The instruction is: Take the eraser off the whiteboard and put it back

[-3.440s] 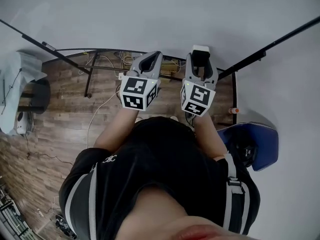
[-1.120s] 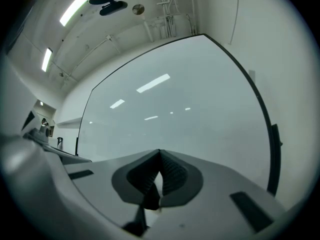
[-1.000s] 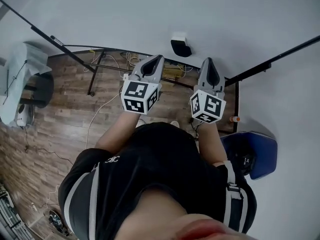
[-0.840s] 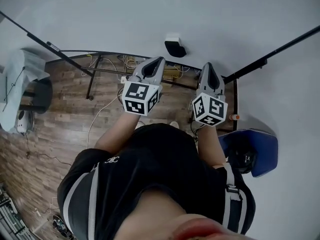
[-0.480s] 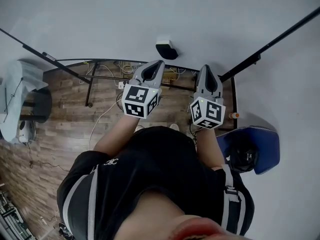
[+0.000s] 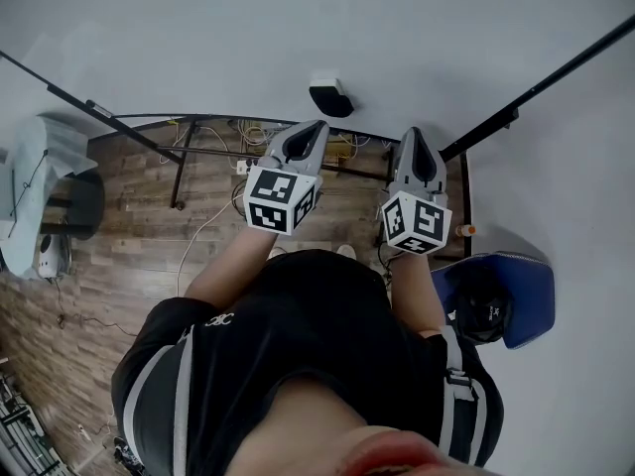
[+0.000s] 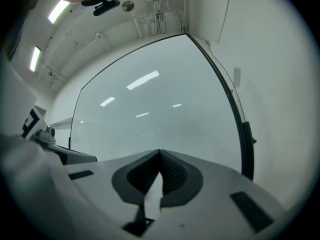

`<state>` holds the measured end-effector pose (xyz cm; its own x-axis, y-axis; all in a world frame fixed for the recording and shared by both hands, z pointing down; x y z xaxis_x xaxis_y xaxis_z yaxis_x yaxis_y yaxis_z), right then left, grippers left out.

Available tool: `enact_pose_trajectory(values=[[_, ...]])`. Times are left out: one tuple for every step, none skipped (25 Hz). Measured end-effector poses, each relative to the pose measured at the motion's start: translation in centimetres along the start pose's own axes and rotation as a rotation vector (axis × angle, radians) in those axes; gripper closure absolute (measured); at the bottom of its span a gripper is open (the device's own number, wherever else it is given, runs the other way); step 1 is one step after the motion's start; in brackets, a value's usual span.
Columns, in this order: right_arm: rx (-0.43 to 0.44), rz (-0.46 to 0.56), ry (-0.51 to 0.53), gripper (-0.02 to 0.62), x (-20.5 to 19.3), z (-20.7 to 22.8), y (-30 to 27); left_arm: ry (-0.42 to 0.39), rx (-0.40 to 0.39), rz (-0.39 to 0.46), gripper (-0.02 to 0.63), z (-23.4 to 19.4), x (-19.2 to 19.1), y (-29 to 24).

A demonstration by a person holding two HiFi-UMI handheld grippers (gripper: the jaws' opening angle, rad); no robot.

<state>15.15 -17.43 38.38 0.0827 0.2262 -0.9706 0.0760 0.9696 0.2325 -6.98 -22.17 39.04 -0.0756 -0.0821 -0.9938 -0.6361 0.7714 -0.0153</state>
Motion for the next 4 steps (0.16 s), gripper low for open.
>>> enact_pose_trajectory(values=[[0.003,0.004,-0.002,0.592,-0.01,0.07,0.02,0.000,0.003,0.000,0.598,0.00,-0.03,0.01],[0.006,0.007,-0.002,0.592,-0.04,0.15,0.04,0.000,0.005,0.000,0.598,0.00,-0.09,-0.01],[0.009,0.010,-0.003,0.592,-0.10,0.23,0.06,0.000,0.007,0.000,0.598,0.02,-0.17,-0.04],[0.012,0.012,-0.004,0.592,-0.17,0.32,0.07,0.000,0.009,0.000,0.598,0.03,-0.25,-0.08]])
Point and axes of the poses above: the fingertips, and each gripper's own axes: y backward along the fingers, z to its right, x out of its top, the point moved 10 cm from there along y, backward along the fingers, and after that the axes turned 9 degrees about z, right-handed, at the moved point
